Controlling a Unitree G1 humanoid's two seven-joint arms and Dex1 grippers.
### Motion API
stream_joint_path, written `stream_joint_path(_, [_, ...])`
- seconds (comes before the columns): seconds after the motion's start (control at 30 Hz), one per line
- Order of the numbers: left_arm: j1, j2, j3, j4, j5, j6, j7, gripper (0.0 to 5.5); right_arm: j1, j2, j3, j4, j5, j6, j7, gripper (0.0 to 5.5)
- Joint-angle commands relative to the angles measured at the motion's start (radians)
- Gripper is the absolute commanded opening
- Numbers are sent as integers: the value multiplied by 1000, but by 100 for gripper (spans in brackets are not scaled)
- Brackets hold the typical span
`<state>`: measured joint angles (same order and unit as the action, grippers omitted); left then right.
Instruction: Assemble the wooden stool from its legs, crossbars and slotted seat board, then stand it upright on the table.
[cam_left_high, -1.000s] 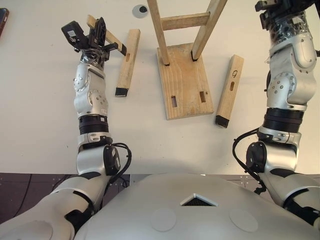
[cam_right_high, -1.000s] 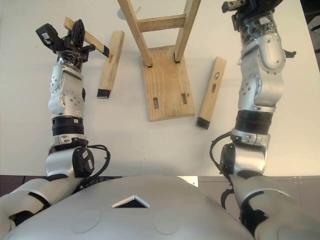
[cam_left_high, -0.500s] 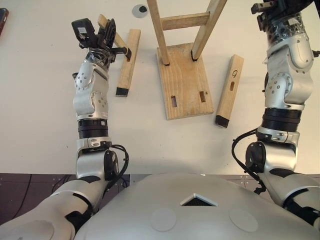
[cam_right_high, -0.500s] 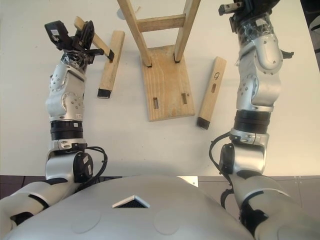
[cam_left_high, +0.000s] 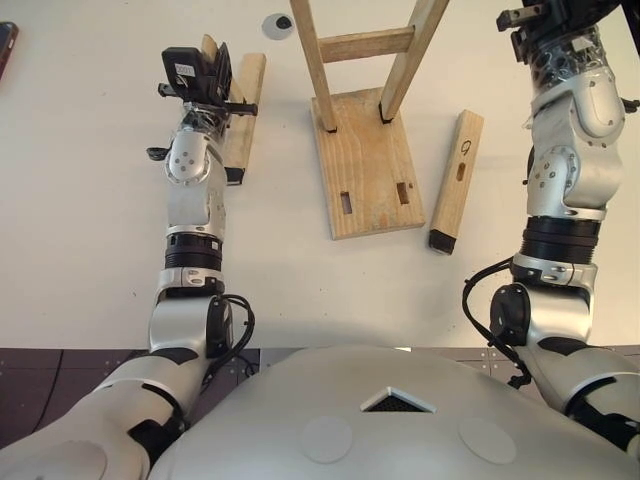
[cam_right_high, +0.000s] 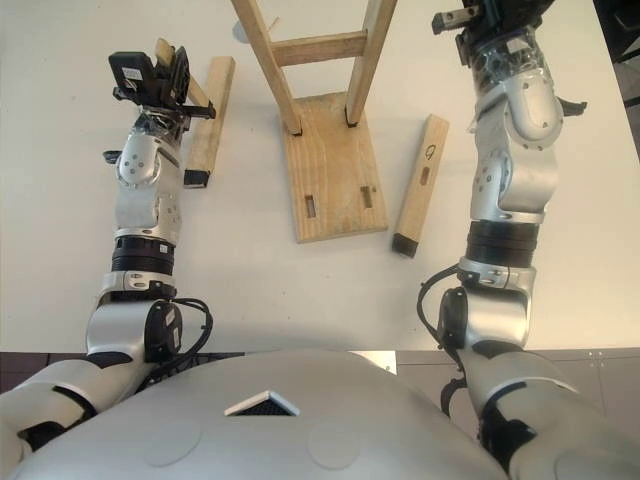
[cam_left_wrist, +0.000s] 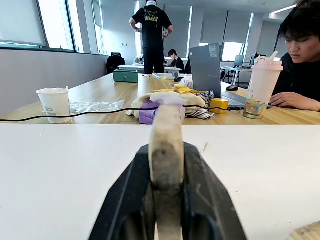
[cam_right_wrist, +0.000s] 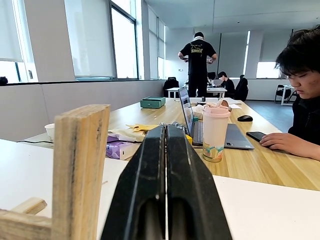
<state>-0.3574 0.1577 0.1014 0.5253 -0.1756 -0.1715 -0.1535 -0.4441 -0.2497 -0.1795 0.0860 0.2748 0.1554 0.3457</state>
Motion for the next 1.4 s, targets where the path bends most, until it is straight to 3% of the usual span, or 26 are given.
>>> stream_joint_path(0.03, [197, -12, -25, 245, 60, 133, 26, 38, 15, -11, 17, 6, -12, -4, 12, 0])
stream_joint_path(0.23, [174, -9, -53, 258, 61, 125, -3, 38, 4, -15, 29, 18, -15, -1, 20, 0])
stream_joint_path(0.3, [182, 19, -90, 152, 80, 164, -33, 83, 3, -20, 29, 21, -15, 1, 21, 0])
stream_joint_path(0.6, [287, 163, -87, -578, -19, 890, -86, 226, 28, -14, 37, -18, -27, 5, 10, 0])
stream_joint_path(0.8, [339, 187, -48, -725, -42, 1085, -73, 303, 48, -12, 40, -39, -29, 6, 0, 0])
stream_joint_path(0.9, [358, 181, -59, -697, -45, 1080, -88, 303, 50, -13, 44, -43, -28, 9, -3, 0])
stream_joint_path(1.13, [375, 168, -54, -648, -30, 1008, -84, 200, 51, -13, 38, -40, -31, 15, -26, 0])
stream_joint_path(1.27, [317, 128, 27, -649, -45, 844, -45, 200, 19, -6, -15, -35, 61, 81, -24, 0])
stream_joint_path(1.4, [170, 104, 127, -711, -149, 802, -58, 199, -82, -72, -64, 1, 216, 224, 111, 52])
